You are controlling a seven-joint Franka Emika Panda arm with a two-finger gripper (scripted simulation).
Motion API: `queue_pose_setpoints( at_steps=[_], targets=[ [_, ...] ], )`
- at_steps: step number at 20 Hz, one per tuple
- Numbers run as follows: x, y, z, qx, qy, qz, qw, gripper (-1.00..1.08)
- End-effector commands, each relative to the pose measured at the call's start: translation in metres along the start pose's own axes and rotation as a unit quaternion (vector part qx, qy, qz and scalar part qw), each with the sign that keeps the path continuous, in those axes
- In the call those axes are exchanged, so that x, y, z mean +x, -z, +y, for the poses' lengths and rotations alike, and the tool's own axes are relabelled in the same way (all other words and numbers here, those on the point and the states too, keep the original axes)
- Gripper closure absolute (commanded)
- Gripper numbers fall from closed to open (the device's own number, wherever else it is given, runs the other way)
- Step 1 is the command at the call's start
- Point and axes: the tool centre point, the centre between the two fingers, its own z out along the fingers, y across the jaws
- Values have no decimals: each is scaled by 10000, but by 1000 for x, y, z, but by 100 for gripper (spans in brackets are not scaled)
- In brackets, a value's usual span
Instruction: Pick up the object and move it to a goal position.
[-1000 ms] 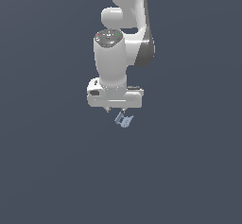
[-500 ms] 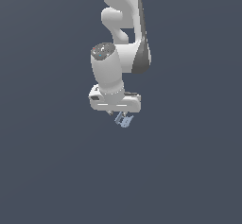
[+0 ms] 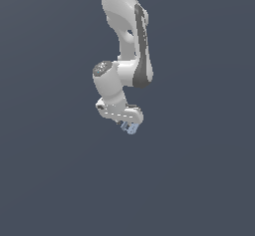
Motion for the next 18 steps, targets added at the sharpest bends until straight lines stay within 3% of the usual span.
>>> queue_pose_setpoints(
  at_steps=[1,9,18],
  targets=[
    [-6,-11,7,87,-262,34,9996,-20],
    [-18,-31,24,200,-778,93,9967,-20],
    [-20,-36,26,208,-848,97,9961,-20]
  ],
)
